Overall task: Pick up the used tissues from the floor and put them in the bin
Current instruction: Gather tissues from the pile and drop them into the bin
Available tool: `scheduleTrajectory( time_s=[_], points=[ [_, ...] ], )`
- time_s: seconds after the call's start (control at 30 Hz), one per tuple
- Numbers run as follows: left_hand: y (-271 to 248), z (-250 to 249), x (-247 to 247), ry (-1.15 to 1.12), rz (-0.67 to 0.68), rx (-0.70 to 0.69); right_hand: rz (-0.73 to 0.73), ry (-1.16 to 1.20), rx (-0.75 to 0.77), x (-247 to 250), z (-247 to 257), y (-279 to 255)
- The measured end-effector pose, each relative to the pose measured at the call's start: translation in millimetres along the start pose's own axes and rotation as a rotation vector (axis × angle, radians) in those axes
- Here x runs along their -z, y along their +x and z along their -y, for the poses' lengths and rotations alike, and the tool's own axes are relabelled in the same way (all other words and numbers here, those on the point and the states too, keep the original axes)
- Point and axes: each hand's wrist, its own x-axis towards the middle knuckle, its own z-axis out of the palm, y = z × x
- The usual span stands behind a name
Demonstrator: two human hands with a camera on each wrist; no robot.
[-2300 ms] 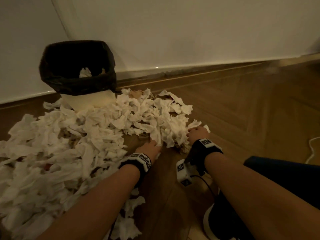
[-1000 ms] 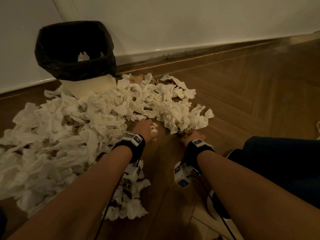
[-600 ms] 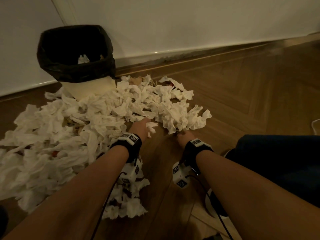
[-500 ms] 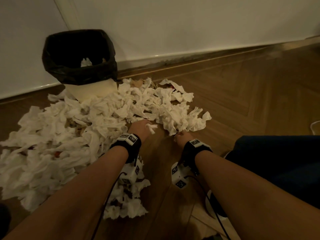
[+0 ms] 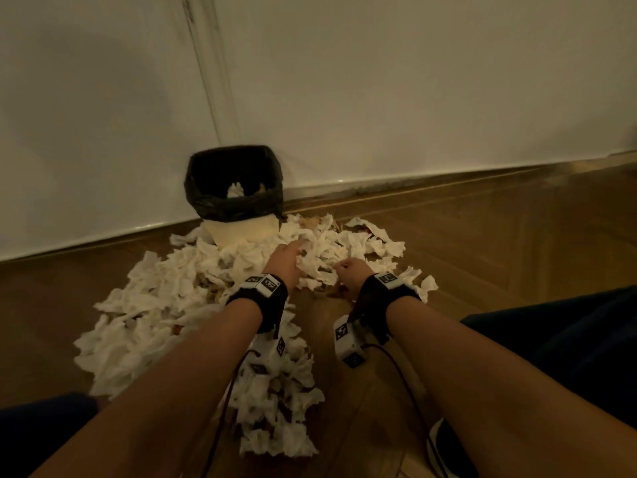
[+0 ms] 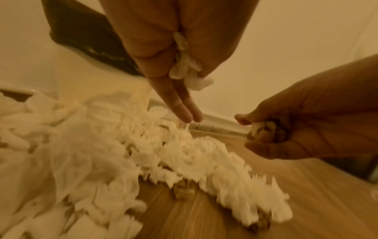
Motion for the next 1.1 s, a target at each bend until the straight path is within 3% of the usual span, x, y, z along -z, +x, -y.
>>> scheduleTrajectory(
  time_s=[0.1,0.2,0.33,0.53,0.67,0.77,0.83,1.0,1.1],
  points=[
    [-11.6,-13.1,36.4,-0.232,-0.059,0.049,0.023,0.055,0.145,0.1,40.5,-18.7],
    [-24.2,-27.1,72.9,-0.084,-0.157,-0.033,0.017,0.122,0.228,-1.3,85.7,-45.8],
    [-48.4,-45.1,119.3,-0.002,-0.421,-0.109,-0.022,0.134,0.370,-11.5,131.7,-88.8],
    [-89.3,-69.3,176.8,-0.074,-0.527,-0.086,-0.163,0.089,0.489,-15.2,179.2,-155.0],
    [-118.0,-78.0,195.7,-0.052,-0.573,-0.117,-0.186,0.170,0.640,-10.6,199.9,-192.0],
    [-132.7,-78.9,206.9,-0.079,-0.582,-0.215,-0.178,0.206,0.715,-10.7,209.9,-204.5],
    [-132.8,-79.6,211.3,-0.202,-0.593,-0.250,-0.152,0.189,0.707,-13.7,211.7,-201.7],
    [-114.6,-72.8,214.4,-0.401,-0.496,-0.101,0.075,0.227,0.534,-23.5,200.1,-165.4],
    [-97.7,-61.0,213.5,-0.507,-0.447,-0.121,0.150,0.349,0.544,-29.6,200.6,-141.6]
  ],
)
